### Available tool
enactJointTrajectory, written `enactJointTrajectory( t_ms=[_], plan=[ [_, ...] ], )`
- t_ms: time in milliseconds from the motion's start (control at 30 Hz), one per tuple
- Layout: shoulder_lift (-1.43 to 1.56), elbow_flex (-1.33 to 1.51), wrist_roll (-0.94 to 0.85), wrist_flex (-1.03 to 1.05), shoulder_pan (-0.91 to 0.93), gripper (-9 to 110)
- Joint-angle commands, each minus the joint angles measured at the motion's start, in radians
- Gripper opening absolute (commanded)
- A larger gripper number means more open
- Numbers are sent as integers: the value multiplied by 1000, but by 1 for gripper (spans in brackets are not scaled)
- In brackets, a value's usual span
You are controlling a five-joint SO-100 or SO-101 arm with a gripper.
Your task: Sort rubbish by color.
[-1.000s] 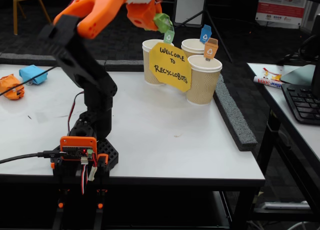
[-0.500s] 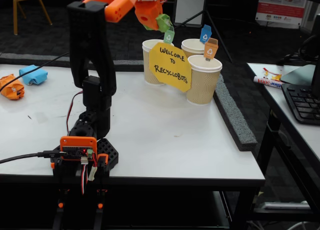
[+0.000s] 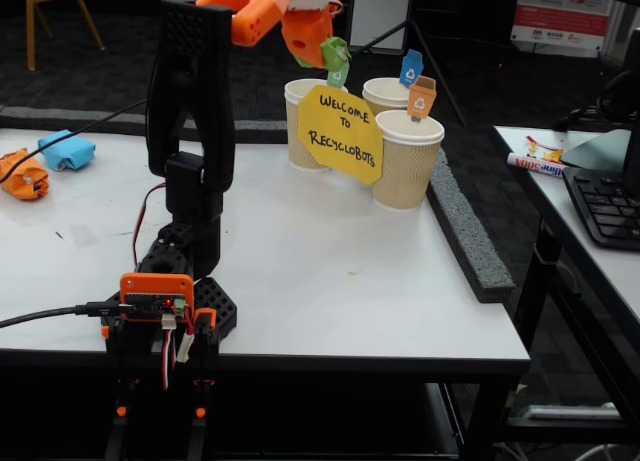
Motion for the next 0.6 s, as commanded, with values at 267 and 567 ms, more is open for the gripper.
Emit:
enactJointTrajectory(
  t_ms=[267,567],
  plan=[
    [9,-126,-21,-38,-14,16],
    [8,-106,-21,-6,-18,33]
  ],
)
